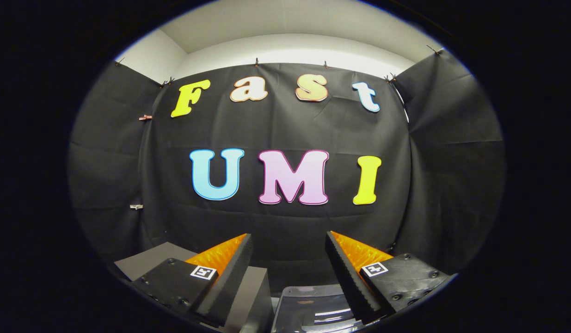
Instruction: Put the clothes into the washing machine and then close the washing machine lid.
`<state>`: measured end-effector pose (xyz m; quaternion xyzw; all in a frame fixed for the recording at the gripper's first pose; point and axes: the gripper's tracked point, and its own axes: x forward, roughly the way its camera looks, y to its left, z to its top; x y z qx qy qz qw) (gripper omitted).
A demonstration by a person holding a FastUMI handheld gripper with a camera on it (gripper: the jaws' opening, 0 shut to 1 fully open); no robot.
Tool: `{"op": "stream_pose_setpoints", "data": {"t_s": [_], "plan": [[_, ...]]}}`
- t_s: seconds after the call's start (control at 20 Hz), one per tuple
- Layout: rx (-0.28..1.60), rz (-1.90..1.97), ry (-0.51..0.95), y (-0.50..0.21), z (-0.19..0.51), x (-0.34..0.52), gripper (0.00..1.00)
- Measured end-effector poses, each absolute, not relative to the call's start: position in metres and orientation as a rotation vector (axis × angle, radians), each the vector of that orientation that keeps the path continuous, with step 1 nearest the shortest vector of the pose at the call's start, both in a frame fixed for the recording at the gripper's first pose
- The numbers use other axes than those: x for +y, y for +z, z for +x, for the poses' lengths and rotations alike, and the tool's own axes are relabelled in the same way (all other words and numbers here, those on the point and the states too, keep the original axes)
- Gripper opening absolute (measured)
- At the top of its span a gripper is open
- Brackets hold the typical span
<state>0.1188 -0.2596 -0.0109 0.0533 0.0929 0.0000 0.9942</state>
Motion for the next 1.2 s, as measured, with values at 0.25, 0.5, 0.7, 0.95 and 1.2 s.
{"op": "stream_pose_setpoints", "data": {"t_s": [0.25,0.5,0.7,0.95,1.2], "plan": [[0.192,0.098,0.008,-0.009,0.129,-0.255,0.98],[0.181,0.100,-0.002,-0.005,0.131,-0.263,0.98],[0.195,0.105,-0.005,-0.010,0.134,-0.264,0.98],[0.195,0.112,0.025,-0.005,0.141,-0.252,0.98],[0.191,0.093,0.068,0.002,0.146,-0.241,0.98]]}}
